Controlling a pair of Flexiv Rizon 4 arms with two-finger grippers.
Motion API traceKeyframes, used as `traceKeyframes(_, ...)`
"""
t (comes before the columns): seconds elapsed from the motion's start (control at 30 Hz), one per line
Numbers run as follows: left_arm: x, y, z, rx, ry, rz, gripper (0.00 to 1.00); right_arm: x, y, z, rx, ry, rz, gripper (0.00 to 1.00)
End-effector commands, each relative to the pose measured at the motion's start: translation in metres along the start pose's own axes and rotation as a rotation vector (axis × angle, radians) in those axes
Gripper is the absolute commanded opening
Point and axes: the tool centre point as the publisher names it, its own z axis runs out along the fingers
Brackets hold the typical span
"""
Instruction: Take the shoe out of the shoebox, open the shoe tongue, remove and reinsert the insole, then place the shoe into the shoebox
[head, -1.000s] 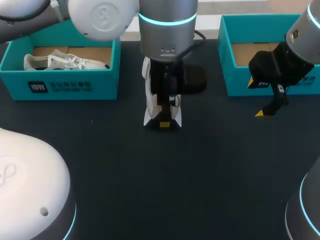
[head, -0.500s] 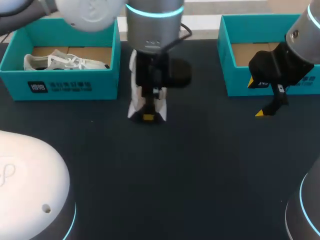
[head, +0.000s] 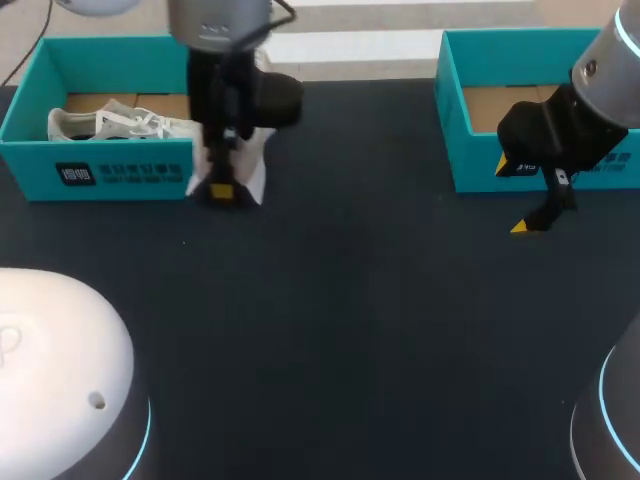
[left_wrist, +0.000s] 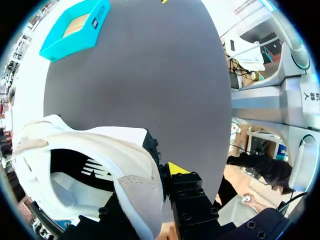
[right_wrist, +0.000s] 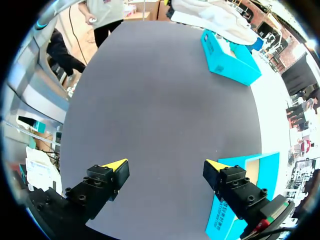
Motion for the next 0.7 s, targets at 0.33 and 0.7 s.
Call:
traceKeyframes(0.33, -0.034, 0.118, 0.002, 0.038, -0.017, 0.017, 0.0, 0.0, 0.0, 0.001, 0.002, -0.001, 0.0, 1.0)
traceKeyframes(0.7, -0.059, 0.161, 0.012, -0.006, 0.018, -0.064, 0.0, 0.0, 0.0, 0.001, 0.002, -0.001, 0.0, 1.0)
